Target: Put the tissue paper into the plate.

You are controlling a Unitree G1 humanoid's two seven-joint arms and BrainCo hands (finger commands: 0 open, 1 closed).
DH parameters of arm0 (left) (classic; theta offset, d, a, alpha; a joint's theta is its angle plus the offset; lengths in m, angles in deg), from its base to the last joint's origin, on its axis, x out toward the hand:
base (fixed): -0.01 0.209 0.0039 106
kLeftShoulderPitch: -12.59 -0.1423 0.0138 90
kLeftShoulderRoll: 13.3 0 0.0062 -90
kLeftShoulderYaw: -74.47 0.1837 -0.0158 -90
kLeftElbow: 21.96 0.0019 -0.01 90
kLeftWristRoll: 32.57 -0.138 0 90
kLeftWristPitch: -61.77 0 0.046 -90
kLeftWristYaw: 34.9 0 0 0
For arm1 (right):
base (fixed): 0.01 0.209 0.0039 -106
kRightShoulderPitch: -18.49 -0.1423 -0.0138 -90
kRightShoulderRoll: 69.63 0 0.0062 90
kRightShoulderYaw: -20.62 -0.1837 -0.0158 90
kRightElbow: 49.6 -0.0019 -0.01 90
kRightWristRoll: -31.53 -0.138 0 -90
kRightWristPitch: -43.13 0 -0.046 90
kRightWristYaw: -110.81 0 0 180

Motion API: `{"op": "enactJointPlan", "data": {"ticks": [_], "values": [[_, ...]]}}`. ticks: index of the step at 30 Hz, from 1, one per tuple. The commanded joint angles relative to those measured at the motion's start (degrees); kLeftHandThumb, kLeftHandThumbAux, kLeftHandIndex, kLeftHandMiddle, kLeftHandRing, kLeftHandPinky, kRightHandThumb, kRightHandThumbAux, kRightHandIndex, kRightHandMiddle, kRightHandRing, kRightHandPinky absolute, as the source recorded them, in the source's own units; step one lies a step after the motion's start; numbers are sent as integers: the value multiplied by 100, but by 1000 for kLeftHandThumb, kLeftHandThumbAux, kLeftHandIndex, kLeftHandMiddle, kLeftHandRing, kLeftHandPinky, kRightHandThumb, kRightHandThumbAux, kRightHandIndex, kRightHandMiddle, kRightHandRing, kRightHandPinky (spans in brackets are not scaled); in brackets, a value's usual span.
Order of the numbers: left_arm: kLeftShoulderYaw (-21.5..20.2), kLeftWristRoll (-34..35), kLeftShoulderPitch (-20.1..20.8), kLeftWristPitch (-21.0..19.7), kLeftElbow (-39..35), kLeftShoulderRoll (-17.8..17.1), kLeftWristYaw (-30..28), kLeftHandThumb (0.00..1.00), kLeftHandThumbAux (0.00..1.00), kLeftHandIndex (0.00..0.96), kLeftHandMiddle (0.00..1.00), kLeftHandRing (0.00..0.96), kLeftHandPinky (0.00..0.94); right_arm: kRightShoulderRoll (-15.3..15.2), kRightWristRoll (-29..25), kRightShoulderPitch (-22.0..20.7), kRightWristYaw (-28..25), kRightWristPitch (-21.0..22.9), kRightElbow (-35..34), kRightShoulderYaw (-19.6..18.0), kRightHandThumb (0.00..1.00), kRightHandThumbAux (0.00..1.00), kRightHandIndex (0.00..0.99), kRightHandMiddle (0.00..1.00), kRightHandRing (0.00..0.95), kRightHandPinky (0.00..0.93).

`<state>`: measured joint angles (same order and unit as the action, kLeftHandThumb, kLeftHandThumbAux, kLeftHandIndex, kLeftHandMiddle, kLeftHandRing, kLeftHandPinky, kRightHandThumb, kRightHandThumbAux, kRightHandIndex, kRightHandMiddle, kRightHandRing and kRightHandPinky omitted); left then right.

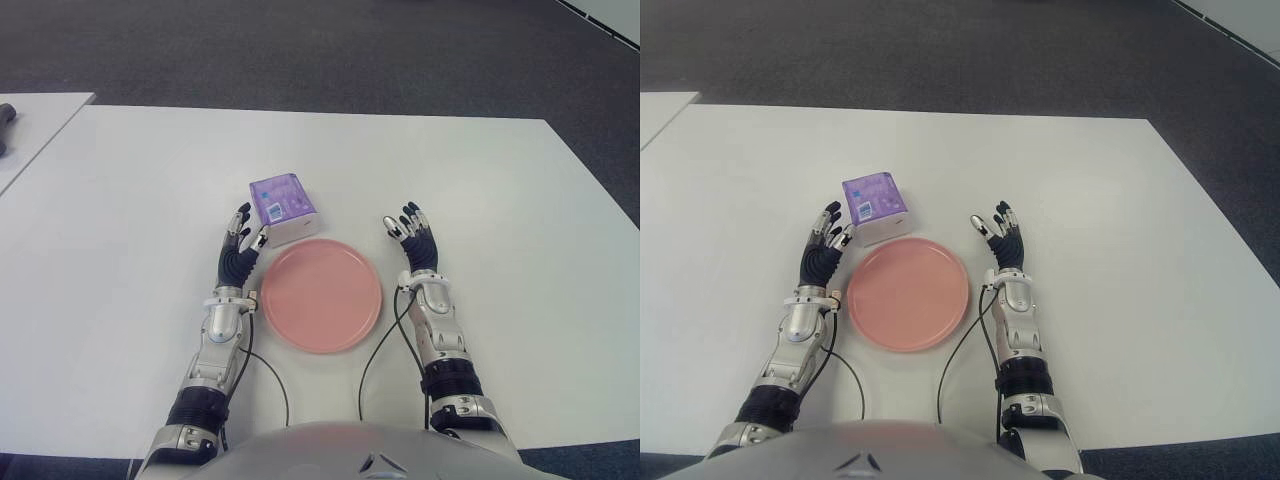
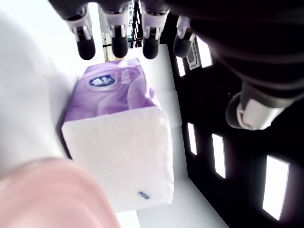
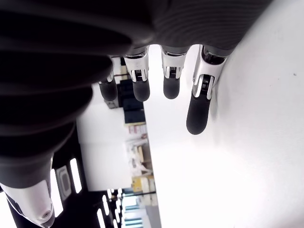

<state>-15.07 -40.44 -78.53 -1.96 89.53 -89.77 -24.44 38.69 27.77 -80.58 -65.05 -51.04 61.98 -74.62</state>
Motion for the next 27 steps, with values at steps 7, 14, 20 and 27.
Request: {"op": "enactJointPlan", "data": {"ticks": [7, 14, 20, 27], "values": [[37, -25, -2, 171, 44, -137, -161, 0, 440, 0, 0, 0, 0, 60, -3, 270, 23, 266, 305, -4, 204, 660, 0, 0, 0, 9], [-51, 73, 85, 356, -104, -460, -466, 0, 456, 0, 0, 0, 0, 86, 13, 251, 44, 253, 337, 7, 204, 660, 0, 0, 0, 9], [-150, -15, 129, 114, -708, -747, -597, 0, 461, 0, 0, 0, 0, 99, 22, 235, 57, 245, 360, 11, 204, 660, 0, 0, 0, 9], [-379, -244, 447, -75, -1052, -1166, -550, 0, 473, 0, 0, 0, 0, 118, 32, 196, 84, 217, 429, 20, 204, 660, 0, 0, 0, 9]]}}
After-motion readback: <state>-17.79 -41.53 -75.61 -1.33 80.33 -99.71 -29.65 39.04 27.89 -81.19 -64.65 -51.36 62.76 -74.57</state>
